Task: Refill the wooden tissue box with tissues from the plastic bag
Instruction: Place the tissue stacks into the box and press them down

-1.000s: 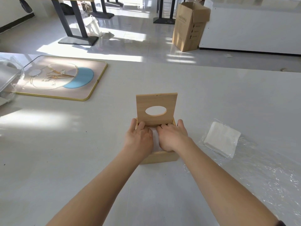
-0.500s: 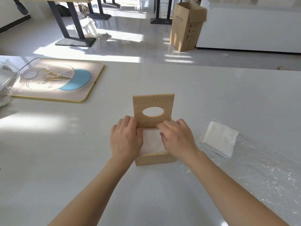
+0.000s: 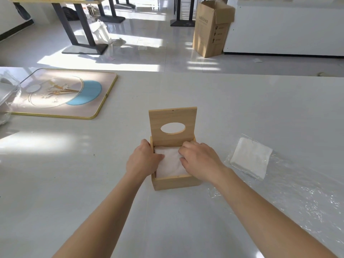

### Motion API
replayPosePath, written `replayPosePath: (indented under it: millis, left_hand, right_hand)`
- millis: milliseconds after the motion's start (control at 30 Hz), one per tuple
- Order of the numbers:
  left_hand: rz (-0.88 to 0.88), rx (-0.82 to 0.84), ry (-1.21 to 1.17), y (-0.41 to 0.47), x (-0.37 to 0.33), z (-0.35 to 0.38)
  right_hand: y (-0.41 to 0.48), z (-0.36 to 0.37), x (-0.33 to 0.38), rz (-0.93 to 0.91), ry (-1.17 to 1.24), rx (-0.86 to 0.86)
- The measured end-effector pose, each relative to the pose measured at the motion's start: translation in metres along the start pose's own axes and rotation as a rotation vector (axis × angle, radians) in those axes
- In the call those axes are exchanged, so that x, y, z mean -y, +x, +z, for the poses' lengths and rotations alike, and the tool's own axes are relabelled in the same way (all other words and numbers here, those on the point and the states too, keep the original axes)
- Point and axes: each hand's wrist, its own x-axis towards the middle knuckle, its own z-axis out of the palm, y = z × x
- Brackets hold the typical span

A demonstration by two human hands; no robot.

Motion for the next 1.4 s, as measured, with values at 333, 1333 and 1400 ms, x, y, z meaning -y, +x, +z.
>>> replayPosePath:
  millis: [333,1333,1400]
  left_hand:
    - [0.064,0.088,-0.094,0.005,0.005,-0.012]
    - [0.919,-0.216,0.314,-0.134,-0.123,0.131]
    - [0.933,-0.195,0.302,-0.142,-0.132,0.146]
  right_hand:
    - [-0.020,-0.020,-0.001,0.052,0.273,-0.316]
    - [-0.272,-0.049,-0.169,0.797,0.039,-0.444]
    - [-0.292,-0.048,-0.178,0.832,0.032,-0.442]
